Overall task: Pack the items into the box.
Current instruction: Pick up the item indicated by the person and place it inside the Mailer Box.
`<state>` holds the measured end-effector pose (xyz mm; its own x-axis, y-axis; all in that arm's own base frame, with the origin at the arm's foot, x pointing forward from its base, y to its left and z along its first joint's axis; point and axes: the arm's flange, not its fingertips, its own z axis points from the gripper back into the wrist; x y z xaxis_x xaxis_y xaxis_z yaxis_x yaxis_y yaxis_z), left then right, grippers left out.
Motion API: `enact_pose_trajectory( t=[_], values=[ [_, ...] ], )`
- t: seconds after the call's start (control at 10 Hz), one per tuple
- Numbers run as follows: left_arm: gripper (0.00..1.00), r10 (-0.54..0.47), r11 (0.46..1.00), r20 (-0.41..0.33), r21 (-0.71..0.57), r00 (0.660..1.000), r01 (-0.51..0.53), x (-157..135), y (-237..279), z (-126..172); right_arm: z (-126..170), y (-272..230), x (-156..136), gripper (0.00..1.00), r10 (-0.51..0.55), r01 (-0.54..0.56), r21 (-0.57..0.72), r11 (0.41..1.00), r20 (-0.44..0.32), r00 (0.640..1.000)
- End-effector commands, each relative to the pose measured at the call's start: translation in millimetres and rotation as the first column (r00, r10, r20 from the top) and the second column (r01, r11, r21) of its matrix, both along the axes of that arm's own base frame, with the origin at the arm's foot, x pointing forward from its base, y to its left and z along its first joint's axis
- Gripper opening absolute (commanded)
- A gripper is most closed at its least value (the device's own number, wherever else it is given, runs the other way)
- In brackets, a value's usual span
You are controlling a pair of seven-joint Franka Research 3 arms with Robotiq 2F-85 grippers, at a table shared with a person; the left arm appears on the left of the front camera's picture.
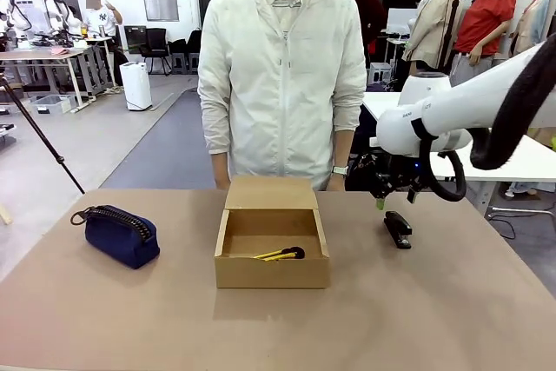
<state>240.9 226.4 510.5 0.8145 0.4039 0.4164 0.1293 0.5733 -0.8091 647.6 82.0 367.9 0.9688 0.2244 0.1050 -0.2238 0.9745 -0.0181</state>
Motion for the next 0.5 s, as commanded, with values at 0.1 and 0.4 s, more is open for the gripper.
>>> enact_pose_trajectory(
  t=[0.1, 0.4],
  values=[
    [1.00, -0.008, 1.000, 0.024, -0.007, 1.000, 0.008, -0.3, 0.8, -0.2, 7.8, 1.6, 9.1, 1.00, -0.034, 0.033, -0.022, 0.999, -0.025, 0.999],
    [1.00, -0.008, 1.000, 0.024, -0.007, 1.000, 0.008, -0.3, 0.8, -0.2, -15.0, 1.6, 4.4, 1.00, -0.048, 0.041, -0.075, 0.996, -0.093, 0.994]
  ],
)
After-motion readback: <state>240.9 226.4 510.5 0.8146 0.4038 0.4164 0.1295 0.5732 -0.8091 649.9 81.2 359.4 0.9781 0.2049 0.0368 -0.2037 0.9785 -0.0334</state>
